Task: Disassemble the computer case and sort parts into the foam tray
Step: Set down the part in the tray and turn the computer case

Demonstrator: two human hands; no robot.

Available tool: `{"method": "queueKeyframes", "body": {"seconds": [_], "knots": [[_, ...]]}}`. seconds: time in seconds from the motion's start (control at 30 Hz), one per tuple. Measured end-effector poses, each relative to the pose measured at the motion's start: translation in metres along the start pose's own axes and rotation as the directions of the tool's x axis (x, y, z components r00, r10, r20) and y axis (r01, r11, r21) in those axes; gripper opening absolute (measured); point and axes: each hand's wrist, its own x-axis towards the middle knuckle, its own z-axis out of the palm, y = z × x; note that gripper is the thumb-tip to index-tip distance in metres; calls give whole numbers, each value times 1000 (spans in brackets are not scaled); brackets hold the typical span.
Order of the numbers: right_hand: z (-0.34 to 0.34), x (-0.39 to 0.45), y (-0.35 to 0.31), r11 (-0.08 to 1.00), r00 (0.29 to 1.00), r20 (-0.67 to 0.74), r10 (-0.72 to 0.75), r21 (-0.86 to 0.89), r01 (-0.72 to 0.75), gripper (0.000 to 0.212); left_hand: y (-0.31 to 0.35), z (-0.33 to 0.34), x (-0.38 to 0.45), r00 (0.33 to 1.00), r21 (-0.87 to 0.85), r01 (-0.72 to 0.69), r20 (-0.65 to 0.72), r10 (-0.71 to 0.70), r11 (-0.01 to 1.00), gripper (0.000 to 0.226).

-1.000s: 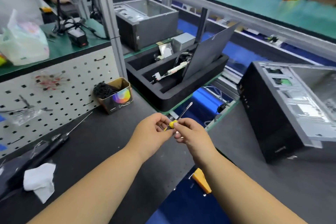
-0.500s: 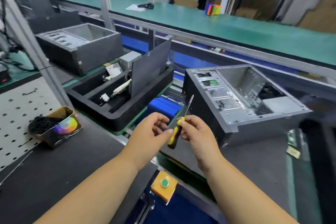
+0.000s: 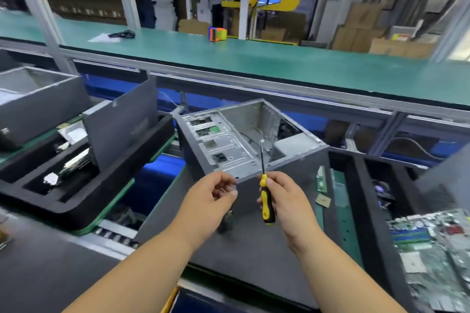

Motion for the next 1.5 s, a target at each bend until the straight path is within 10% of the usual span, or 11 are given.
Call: {"method": "queueKeyframes", "body": {"seconds": [0.43,0.73,0.93,1.5], "knots": [[-178,-8,23,983,945,-327,-13,-177,-47,9,15,176,42,951,84,-132,294,102,988,21],[-289,-17,102,763,822,-558,111,-482,-430,8,-25,235,43,899,186,-91,437,1,978,22],[-299,-16,139,480,770,-598,225,-619,-621,15,-40,231,53,889,156,-37,456,-39,987,22],[-296,-9,132,340,771,-569,286,-692,-637,38,-21,196,59,905,191,-118,424,26,974,22]]}}
